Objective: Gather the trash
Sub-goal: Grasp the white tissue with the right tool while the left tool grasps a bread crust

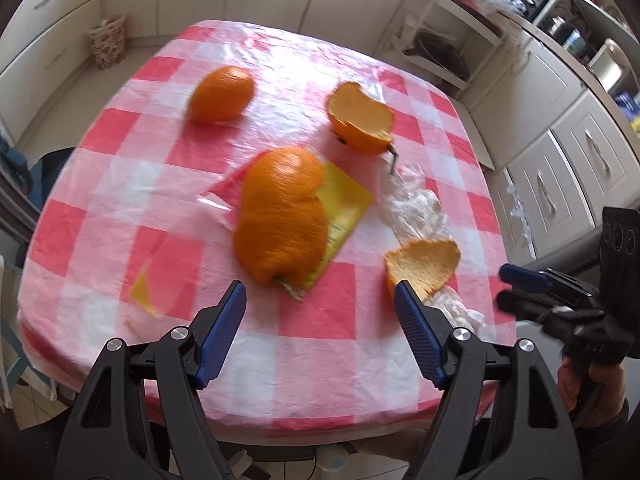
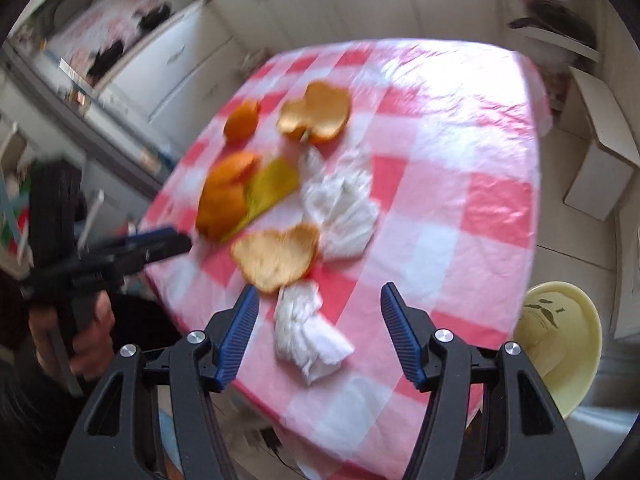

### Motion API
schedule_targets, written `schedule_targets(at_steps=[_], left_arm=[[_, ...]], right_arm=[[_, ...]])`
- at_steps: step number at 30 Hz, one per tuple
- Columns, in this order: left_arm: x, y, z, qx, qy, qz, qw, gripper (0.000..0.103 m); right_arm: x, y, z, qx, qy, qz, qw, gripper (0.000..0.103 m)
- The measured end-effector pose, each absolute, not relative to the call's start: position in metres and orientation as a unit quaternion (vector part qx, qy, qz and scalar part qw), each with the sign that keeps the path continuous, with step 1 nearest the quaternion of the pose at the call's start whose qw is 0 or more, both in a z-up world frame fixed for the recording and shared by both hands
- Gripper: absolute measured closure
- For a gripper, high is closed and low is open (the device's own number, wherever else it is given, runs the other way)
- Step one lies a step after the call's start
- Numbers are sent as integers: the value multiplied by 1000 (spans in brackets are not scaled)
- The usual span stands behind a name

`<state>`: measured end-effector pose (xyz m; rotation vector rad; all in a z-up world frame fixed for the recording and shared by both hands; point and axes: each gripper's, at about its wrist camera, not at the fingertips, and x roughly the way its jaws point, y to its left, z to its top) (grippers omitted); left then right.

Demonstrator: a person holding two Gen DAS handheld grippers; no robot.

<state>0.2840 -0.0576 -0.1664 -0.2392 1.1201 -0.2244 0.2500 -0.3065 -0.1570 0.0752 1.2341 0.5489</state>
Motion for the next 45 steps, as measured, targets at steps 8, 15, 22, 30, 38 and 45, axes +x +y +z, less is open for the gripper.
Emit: schedule_targets(at_steps=[8,15,22,30,38,45], left_arm=[[289,-65,-168,-119,531,-105,832,31],[296,-95,-174,-91,538,-119,830,30],[291,-110,-160,-89,514,-97,848,31],[291,-119,-180,-91,540,-112,829,31],[309,-130,-198,-105,542,-103,827,92],[297,-116,-181,-129,522,-124,834,97]], right_arm=[[236,-273,-179,-32,580,268,769,47],[234,-272,-178,-54,574,263,773,84],[234,-313,-158,-8,554,238,798,85],[242,-346,-130,55,516,209,829,85],[246,-348,-134,59,518,196,830,83],[247,-369,-138,81,521,165,834,83]])
